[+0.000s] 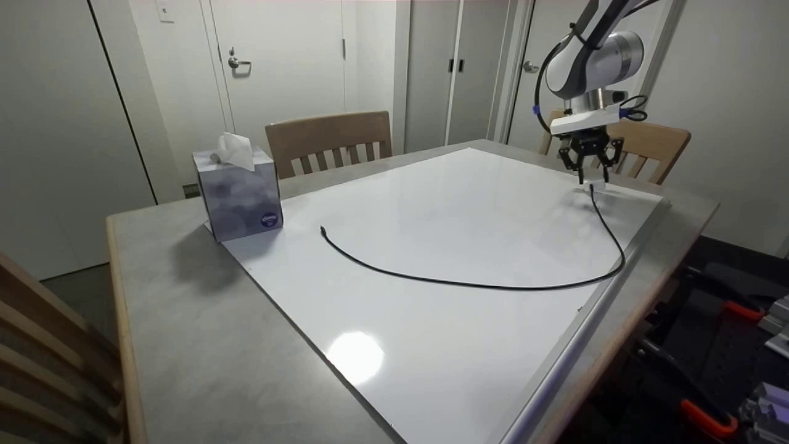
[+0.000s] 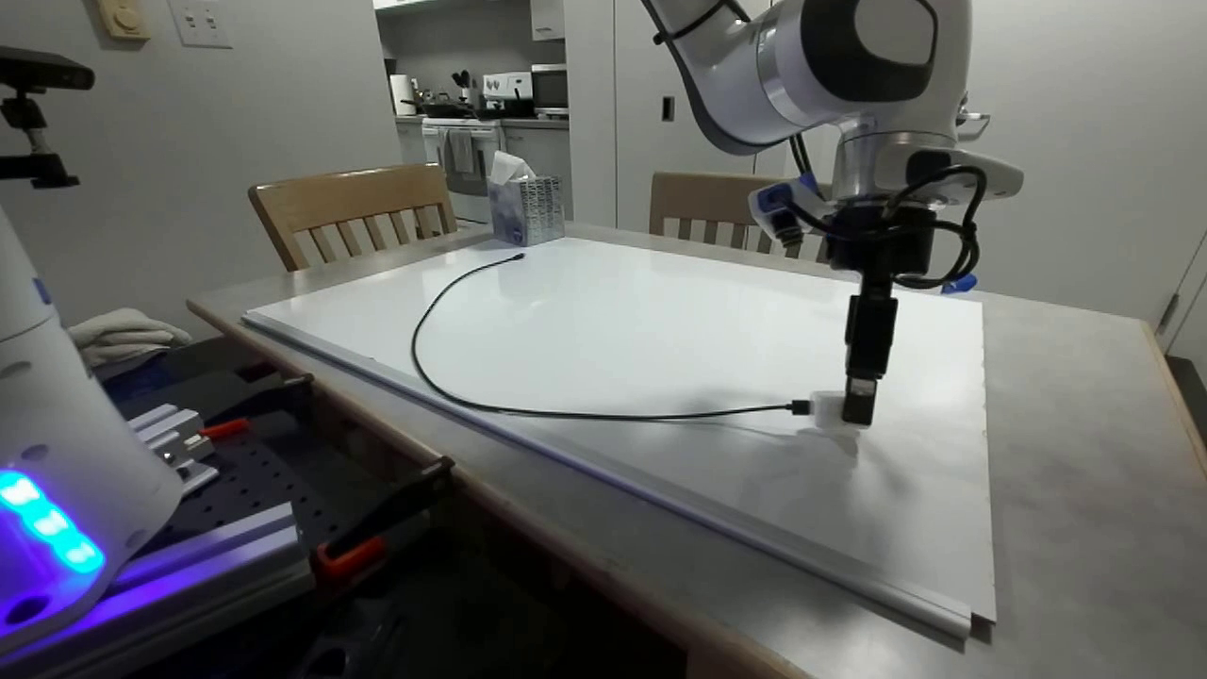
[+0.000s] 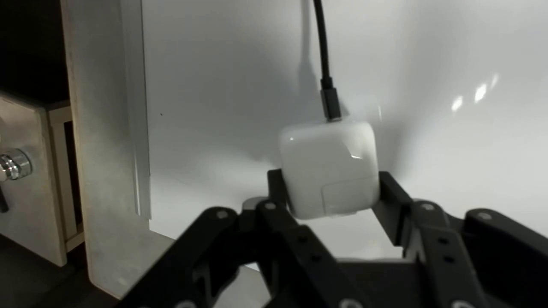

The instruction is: Unwrap the charger cable

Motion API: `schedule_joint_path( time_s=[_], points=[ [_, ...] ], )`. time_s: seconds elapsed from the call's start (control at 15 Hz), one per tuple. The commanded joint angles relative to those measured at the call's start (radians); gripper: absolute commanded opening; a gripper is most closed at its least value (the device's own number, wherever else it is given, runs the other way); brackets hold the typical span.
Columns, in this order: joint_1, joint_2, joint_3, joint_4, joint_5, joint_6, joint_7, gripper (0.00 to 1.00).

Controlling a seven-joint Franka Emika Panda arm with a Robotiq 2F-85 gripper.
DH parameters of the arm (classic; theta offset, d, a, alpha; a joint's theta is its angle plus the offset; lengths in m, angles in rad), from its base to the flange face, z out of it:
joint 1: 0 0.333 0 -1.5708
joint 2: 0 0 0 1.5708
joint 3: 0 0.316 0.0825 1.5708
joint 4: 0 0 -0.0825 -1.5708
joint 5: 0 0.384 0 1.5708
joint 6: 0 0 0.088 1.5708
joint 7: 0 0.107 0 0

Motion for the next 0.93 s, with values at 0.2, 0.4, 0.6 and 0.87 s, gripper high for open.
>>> schedule_joint_path(
  time_s=[0.2,0.4,0.6,0.87],
  points=[
    [-0.001,-0.039,0.017,-0.059,0.039,0.024,0.052,0.28],
    [-0.01,-0.053,0.024,-0.084,0.072,0.013,0.059,0.55],
    [-0.005,-0.077,0.014,-0.098,0.073,-0.029,0.061,0.84],
    [0.009,-0.125,0.003,-0.104,0.037,-0.106,0.056,1.0]
  ],
)
